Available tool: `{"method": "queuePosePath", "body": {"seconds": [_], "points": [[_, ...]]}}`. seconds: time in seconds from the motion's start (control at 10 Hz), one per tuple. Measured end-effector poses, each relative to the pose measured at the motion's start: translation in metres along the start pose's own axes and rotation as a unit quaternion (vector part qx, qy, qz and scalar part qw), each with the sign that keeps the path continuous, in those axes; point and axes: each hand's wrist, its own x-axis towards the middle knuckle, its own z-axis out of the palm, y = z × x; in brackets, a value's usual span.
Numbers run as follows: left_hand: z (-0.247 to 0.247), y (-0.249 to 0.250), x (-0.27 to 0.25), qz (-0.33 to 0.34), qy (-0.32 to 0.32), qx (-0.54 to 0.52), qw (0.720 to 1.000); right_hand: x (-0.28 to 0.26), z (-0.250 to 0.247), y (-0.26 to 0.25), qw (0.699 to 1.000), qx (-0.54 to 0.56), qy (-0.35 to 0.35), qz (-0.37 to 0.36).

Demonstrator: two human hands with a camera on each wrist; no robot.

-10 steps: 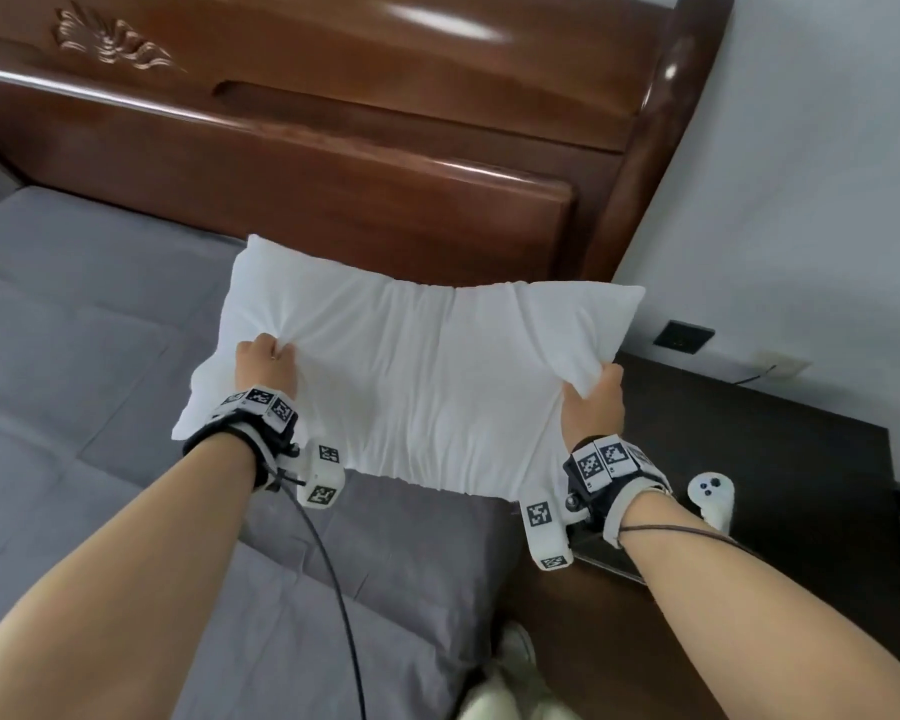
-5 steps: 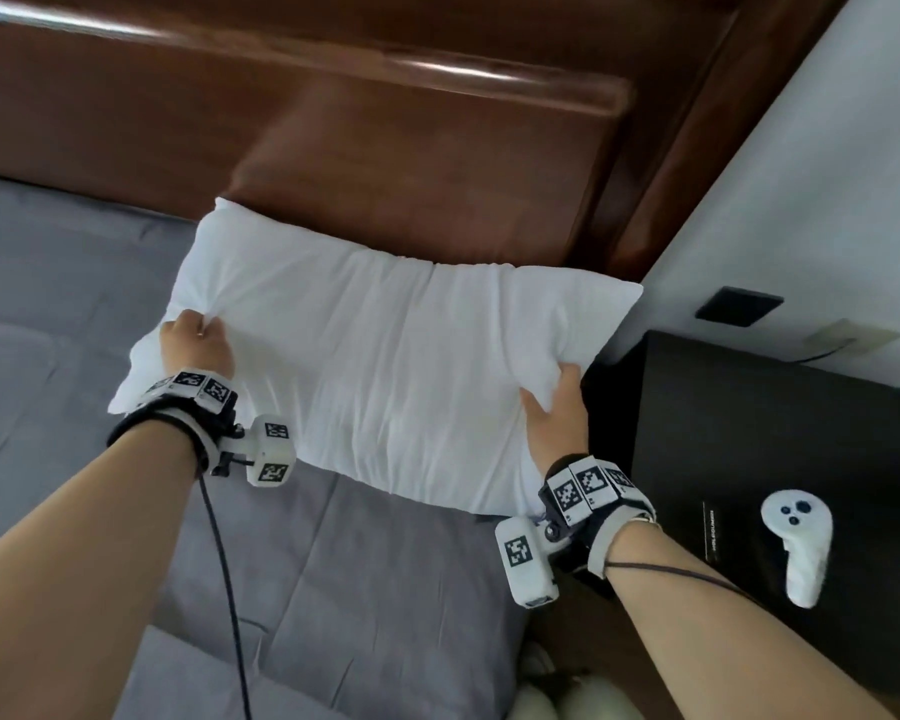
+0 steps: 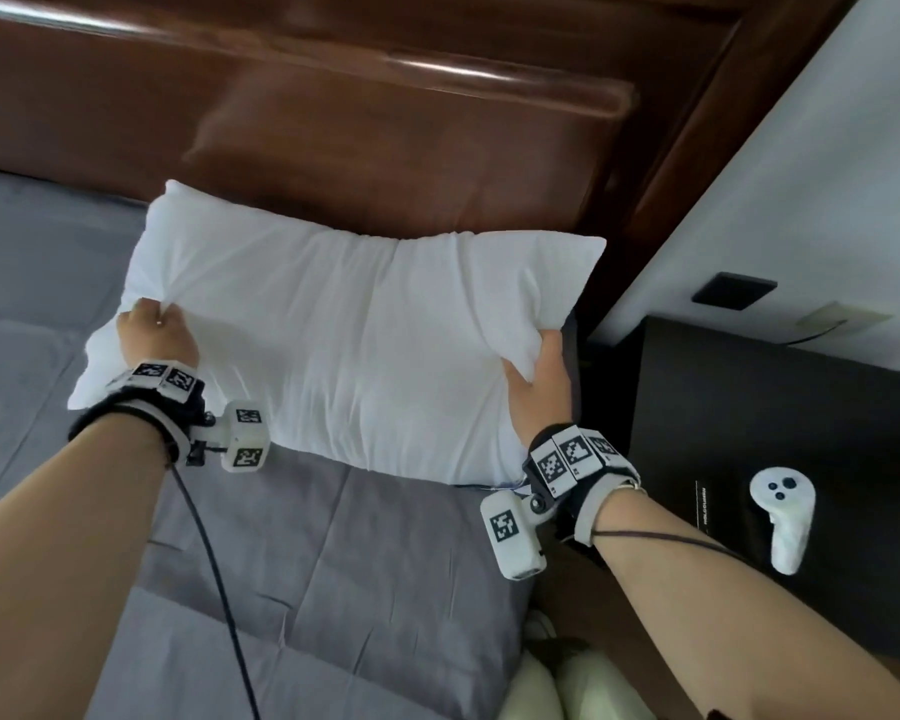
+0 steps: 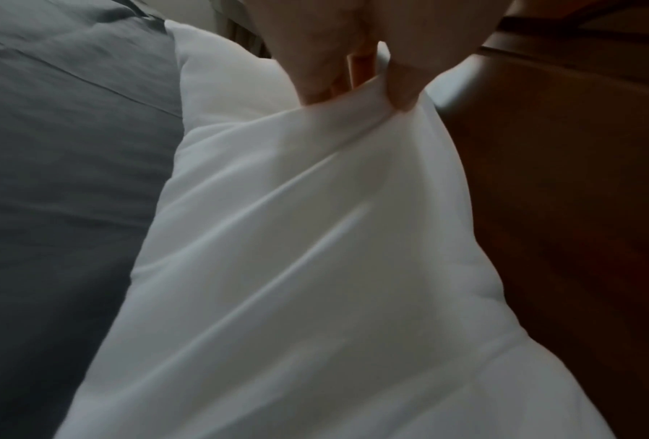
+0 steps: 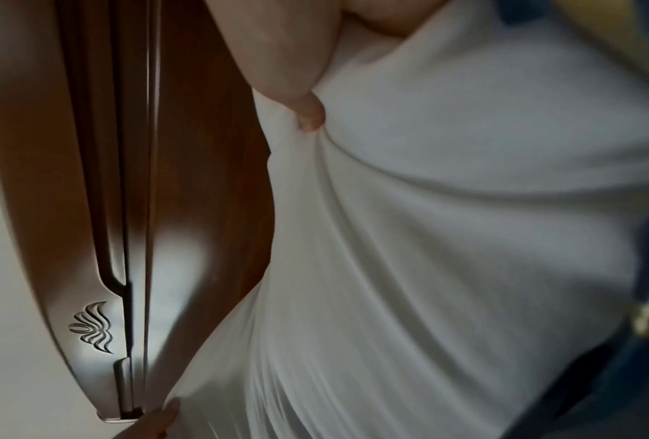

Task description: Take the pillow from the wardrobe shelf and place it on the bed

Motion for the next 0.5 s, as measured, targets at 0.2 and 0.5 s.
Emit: {"method": "queuePosePath", "body": {"seconds": [0.2, 0.5], "points": [[0.023, -0.002, 0.012, 0.011, -0.019, 0.031, 0.999, 0.011, 0.01, 0.036, 0.998, -0.028, -0.006, 0.05], [0.048, -0.04, 0.013, 0.017, -0.101, -0.054, 0.993, 0.001, -0.009, 0.031, 0.966, -0.197, 0.019, 0.167]]}}
